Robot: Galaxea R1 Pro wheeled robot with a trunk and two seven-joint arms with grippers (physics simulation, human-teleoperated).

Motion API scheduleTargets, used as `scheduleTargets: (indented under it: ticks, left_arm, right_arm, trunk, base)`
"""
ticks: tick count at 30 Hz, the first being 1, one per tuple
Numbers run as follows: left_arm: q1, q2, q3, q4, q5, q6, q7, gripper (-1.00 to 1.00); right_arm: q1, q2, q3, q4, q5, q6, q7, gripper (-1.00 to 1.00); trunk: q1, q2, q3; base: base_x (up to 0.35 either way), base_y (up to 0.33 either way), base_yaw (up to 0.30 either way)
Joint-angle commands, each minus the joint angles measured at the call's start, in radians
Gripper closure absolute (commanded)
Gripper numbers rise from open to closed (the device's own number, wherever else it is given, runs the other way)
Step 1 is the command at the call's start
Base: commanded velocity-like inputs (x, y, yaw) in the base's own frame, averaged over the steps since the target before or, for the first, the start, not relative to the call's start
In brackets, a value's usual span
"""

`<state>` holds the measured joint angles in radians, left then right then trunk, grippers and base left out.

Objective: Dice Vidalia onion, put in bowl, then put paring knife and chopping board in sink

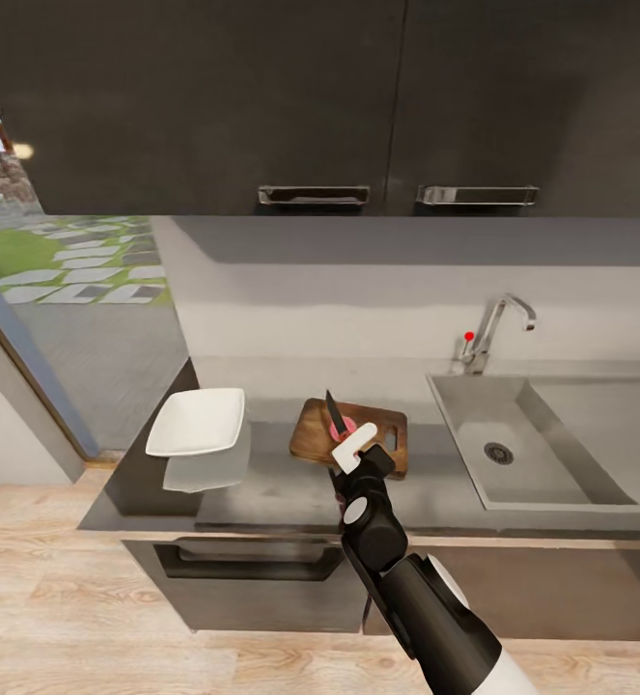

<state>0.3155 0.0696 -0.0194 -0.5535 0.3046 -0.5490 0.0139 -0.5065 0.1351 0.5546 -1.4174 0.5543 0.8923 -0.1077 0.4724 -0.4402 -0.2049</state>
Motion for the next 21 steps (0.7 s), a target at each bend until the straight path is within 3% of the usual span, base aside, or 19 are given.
scheduleTargets:
  ticks: [1,21]
  left_arm:
    - [0.0,0.0,-0.002,-0.002,0.004,-0.001,0.001,-1.0]
    - [0.0,-0.001,-0.002,0.002,0.003,0.0,0.001,-1.0]
  right_arm:
    - [-0.001,0.0,0.002,0.0,-0.007,0.005,-0.009,1.0]
    - [-0.001,0.0,0.002,0.0,-0.008,0.005,-0.009,1.0]
  trunk:
    - [0.001,-0.002,-0.002]
    - [0.001,-0.002,-0.002]
  base:
    - [0.079,-0.07,0.0]
    - [0.019,-0.02,0.0]
